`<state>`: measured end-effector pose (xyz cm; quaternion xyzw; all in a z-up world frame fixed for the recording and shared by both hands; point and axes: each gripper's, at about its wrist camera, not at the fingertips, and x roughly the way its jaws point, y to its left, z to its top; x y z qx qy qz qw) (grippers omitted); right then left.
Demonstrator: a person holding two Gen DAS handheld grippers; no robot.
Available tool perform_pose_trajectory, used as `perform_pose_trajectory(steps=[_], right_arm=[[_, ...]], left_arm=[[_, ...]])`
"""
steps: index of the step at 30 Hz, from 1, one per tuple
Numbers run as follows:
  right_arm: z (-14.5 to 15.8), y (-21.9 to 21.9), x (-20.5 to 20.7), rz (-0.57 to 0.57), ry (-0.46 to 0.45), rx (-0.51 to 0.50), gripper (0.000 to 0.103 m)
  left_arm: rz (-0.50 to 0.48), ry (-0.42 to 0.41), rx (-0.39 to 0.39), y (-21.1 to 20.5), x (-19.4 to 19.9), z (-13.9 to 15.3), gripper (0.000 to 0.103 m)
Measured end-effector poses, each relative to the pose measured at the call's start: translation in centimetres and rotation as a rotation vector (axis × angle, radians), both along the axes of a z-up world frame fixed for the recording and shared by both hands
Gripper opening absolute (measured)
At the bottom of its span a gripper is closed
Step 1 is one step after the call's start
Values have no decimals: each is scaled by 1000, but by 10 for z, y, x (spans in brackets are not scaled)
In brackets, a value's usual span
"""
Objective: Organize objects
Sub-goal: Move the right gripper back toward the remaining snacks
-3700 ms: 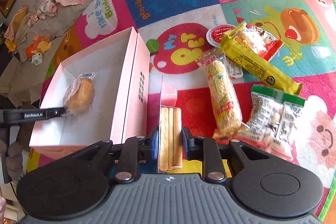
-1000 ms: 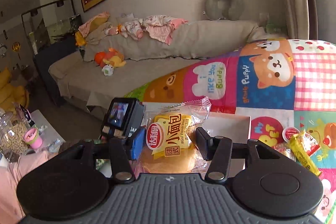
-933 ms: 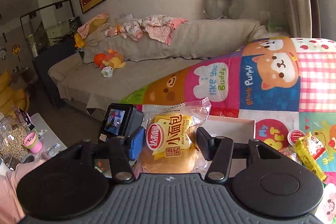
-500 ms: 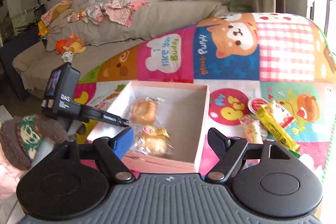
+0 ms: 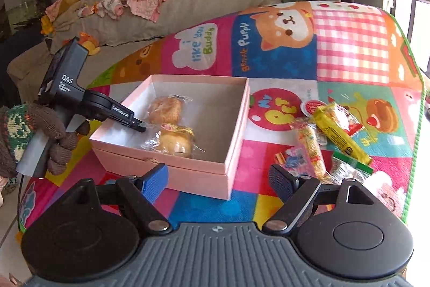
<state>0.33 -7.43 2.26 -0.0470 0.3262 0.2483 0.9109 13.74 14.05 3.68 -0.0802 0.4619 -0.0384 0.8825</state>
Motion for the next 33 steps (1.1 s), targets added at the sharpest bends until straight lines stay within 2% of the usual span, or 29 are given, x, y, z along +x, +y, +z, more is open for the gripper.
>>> perform_pose_trajectory(steps=[4,6,8,12,13,16,20,22,24,27,29,31,33], right_arm=[[-2,41,21,80,-9,-8,82],[-7,63,41,100,23,-38,82],[-18,80,61,99,74,-65,80],[-37,92,78,49,75,-124,76],[-39,90,77,35,66,-128,71],[-33,79,61,10,-4,-142,71],[-8,33,32,12,-47,-33,78],[-5,7,23,-58,-76,-47,78],[-13,-18,25,-148,-69,-95,78],[-33,-48,32,-218,3,-122,78],[-46,-57,34,-240,28,-141,74],[-55,-60,34,-246,50,-153,52],[-61,-61,30,-230,92,-142,43]], left_arm=[[-1,-2,-5,1,-1,0,21],[-1,-3,-10,2,-1,-1,21],[-1,-5,-13,2,-1,-1,21],[-3,-8,-15,2,-1,-1,22],[-4,-8,-14,2,-1,-1,22],[0,-7,-19,2,-1,-1,22],[4,-11,-24,2,-1,-1,22],[4,-11,-23,2,-1,-1,22],[4,-10,-23,3,-1,-1,22],[8,-9,-23,2,-1,-1,22],[13,-6,-21,2,-1,-1,21],[14,-3,-14,2,-1,-1,21],[13,-2,-9,1,0,-1,21]])
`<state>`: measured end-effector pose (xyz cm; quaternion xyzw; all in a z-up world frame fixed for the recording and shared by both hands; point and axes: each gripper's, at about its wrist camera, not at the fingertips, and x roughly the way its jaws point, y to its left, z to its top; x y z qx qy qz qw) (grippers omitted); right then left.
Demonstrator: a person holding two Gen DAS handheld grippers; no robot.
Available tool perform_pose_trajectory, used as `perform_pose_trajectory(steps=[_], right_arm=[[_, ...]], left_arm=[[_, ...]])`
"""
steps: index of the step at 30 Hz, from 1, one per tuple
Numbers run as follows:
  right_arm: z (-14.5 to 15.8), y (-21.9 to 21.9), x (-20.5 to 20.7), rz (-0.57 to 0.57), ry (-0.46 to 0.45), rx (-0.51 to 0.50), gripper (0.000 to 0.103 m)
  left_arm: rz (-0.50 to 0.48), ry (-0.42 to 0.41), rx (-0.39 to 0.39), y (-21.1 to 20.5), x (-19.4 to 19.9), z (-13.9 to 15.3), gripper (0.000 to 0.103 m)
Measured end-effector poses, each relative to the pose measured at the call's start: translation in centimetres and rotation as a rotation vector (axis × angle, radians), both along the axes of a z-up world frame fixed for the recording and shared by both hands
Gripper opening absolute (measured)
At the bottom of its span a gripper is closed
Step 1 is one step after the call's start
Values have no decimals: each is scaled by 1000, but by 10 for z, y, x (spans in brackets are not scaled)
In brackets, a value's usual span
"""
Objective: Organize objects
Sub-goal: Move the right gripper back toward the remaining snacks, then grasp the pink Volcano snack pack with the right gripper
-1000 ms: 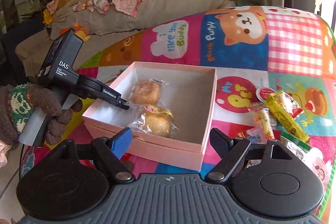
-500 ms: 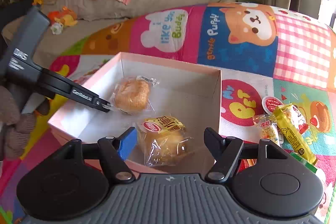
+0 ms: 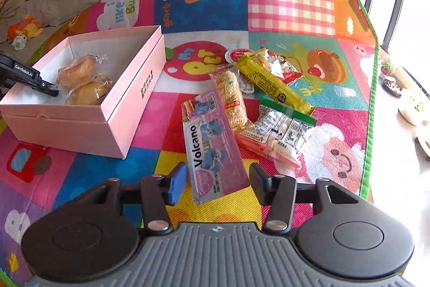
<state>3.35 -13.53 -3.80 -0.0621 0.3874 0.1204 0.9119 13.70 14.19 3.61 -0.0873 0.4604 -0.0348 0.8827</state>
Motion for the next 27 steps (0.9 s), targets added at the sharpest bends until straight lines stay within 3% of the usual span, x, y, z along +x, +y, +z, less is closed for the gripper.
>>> perform_pose_trajectory(steps=[9,14,19,27], right_arm=[[1,-7,-36,91,200,250,42],[4,7,-55,107,100,88,54],[5,20,-39,112,61,53,55],[-6,40,-9,125,73,21,52]], left_arm=[[-1,-1,1,0,0,0,21],[-5,-1,4,-1,0,0,21],[-5,1,10,-1,0,0,20],[-7,-6,33,-4,-1,0,19]])
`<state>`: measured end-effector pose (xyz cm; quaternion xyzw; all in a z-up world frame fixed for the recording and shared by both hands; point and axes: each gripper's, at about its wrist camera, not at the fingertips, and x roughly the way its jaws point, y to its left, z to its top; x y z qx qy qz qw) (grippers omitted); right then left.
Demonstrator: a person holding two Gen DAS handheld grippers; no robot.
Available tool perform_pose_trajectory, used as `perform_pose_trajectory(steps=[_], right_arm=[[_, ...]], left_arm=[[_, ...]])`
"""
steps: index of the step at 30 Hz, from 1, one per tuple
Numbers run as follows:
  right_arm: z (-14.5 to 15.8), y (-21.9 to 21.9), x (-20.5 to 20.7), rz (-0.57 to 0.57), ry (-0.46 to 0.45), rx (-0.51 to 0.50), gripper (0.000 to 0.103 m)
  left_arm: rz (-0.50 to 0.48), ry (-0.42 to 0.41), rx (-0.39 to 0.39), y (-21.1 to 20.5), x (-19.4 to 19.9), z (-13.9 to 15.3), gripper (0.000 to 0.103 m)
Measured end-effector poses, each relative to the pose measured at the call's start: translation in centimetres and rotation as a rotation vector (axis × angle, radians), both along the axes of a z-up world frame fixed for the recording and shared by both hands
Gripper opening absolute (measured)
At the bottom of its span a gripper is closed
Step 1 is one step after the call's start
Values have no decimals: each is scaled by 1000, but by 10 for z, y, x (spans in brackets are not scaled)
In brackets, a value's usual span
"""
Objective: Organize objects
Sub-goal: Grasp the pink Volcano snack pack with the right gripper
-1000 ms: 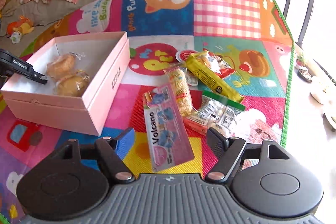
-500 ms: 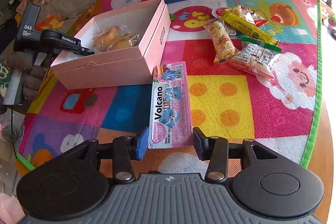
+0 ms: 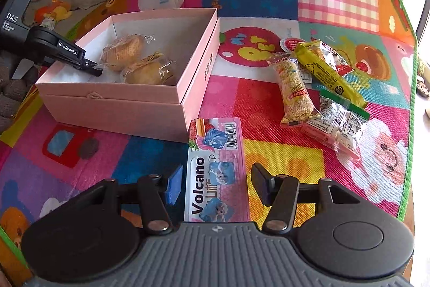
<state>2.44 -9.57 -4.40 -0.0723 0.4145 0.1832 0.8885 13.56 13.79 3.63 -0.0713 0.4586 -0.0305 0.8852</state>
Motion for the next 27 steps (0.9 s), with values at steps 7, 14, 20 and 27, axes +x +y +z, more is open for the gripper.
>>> perform_pose_trajectory(steps=[7,14,20,27], right_arm=[[9,-13,-25,45,113,40,44],[44,-12,-72,132,193,94,35],[116,11,-68,223,28,169,6],[104,37,-69,318,52,-32,43]], left_arm=[[6,-7,-3,0,-1,-1,19],[12,-14,-2,0,-2,-1,19],[17,-16,-21,2,-3,-2,19],[3,-19,-19,2,-3,-2,20]])
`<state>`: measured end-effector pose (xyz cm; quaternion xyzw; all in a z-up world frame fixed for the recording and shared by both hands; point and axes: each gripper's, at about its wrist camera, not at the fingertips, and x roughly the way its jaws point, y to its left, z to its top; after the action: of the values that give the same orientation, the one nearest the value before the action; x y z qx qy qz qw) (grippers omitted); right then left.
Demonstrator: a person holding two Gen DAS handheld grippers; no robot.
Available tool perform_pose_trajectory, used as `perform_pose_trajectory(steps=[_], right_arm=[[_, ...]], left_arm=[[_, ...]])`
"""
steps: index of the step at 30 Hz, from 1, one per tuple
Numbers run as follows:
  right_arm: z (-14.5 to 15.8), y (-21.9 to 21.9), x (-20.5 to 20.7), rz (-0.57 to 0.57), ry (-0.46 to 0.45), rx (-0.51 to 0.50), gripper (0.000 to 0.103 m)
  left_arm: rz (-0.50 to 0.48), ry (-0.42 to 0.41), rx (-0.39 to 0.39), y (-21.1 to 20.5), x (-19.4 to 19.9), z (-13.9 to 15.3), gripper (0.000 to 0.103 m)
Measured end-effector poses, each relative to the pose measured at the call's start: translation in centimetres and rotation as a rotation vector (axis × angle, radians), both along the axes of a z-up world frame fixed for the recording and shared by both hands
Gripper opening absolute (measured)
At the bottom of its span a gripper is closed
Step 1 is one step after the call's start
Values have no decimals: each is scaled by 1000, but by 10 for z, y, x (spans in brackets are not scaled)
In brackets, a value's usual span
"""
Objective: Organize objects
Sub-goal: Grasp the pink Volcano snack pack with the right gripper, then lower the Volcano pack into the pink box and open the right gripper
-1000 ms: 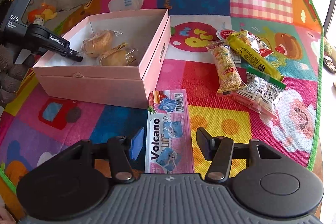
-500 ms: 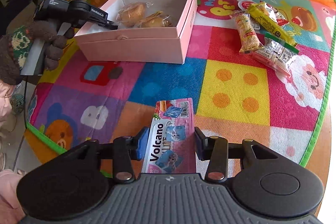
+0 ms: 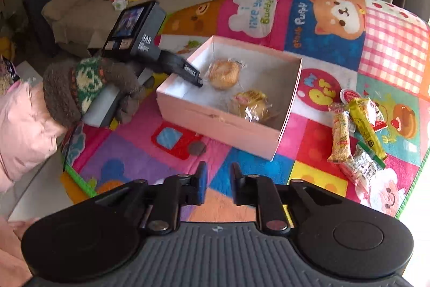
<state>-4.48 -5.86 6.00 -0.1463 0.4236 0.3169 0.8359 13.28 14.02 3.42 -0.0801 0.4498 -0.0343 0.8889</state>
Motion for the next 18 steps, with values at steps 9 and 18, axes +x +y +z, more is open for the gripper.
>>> perform_pose_trajectory(steps=[9,18], right_arm=[[-59,-37,-49,71,201,-256,60],[-74,-39,-46,48,200,-250,44]], left_arm=[[-2,-3,9,-2,-1,0,20],[-5,-1,11,-2,-2,0,20]])
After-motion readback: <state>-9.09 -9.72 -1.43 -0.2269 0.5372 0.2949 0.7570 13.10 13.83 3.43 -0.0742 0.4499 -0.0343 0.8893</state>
